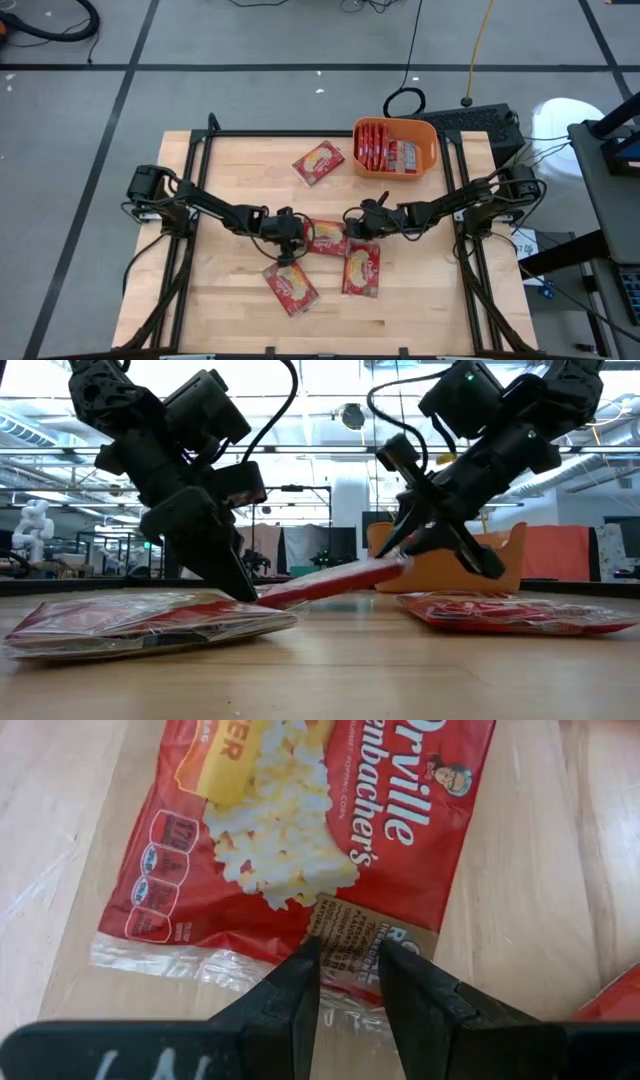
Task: Sort popcorn bags into baskets
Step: Put the red popcorn bag into the orange bin
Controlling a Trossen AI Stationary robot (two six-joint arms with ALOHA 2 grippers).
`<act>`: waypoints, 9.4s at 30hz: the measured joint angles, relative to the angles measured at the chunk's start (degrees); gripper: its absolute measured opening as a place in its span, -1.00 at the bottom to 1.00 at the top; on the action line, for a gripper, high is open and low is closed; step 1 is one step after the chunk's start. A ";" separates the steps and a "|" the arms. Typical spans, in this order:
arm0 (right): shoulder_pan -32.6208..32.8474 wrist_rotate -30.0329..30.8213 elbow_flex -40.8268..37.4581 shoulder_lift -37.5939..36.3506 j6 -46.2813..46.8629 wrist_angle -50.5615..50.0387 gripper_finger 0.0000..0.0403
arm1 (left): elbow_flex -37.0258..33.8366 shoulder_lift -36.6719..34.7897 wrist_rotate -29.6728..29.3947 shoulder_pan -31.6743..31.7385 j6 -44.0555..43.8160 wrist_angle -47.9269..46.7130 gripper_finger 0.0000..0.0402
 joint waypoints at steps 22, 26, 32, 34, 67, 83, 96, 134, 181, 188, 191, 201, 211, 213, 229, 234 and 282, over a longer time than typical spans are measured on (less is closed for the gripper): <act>-0.20 7.55 0.08 -10.51 10.35 17.12 -1.00 | 7.70 -38.90 -8.28 -3.44 8.49 -18.52 0.02; -0.82 12.48 0.13 -14.31 9.74 17.92 -1.00 | 11.65 -37.67 -21.55 -7.67 19.56 -21.26 0.42; -1.01 16.65 0.15 -18.46 7.35 24.29 -1.00 | 13.38 -31.49 -34.58 -9.35 32.29 -21.00 0.61; -1.01 16.63 0.15 -19.37 6.85 25.66 -1.00 | 13.53 -29.27 -36.38 -8.86 33.83 -18.67 0.57; -1.46 17.66 0.17 -21.57 9.05 21.79 -1.00 | 21.01 -24.10 -44.89 -10.33 46.98 -13.88 0.16; 1.16 14.93 0.17 -21.58 9.76 21.15 -1.00 | 21.00 -23.43 -44.74 -5.74 52.19 -20.77 -0.47; 0.57 21.05 0.17 -21.76 3.93 21.29 -0.69 | 20.98 -23.43 -43.26 -6.34 46.50 -21.00 -0.87; -5.31 11.64 49.96 -34.75 -34.06 -48.84 -0.15 | 38.84 -11.78 -41.62 -2.89 19.90 -22.34 -0.85; -4.55 11.61 76.87 4.17 -98.60 -87.93 -0.28 | 50.77 -0.72 -33.63 0.13 -13.64 -45.20 -0.85; -5.38 11.87 76.01 4.01 -109.20 -89.19 -0.34 | 50.77 -0.72 -33.66 0.13 -9.49 -44.76 -0.85; -6.02 11.80 73.89 4.05 -112.28 -88.27 -0.36 | 50.77 -0.72 -33.66 0.13 -7.83 -44.52 -0.85; -6.36 12.04 69.61 2.81 -103.35 -84.48 -0.36 | 50.77 -0.76 -33.66 0.13 -7.47 -44.41 -0.85; -8.78 11.93 69.55 -4.84 -57.33 -85.16 -0.27 | 50.77 -0.76 -33.68 0.51 -6.94 -44.69 -0.85; -9.16 11.96 69.55 -6.90 -38.90 -85.29 -0.21 | 50.77 -0.76 -33.70 1.06 -6.42 -44.68 -0.85; -4.02 21.20 38.19 -19.77 15.89 -39.18 0.22 | 50.75 -0.76 -34.26 8.24 5.47 -43.74 -0.85; -7.62 21.43 26.19 -19.93 22.89 -27.79 0.23 | 50.75 -0.76 -34.27 9.36 7.87 -43.53 -0.85; -11.88 28.54 8.10 -19.91 28.76 3.74 -0.14 | 50.73 2.82 -35.69 13.72 25.20 -37.39 -0.85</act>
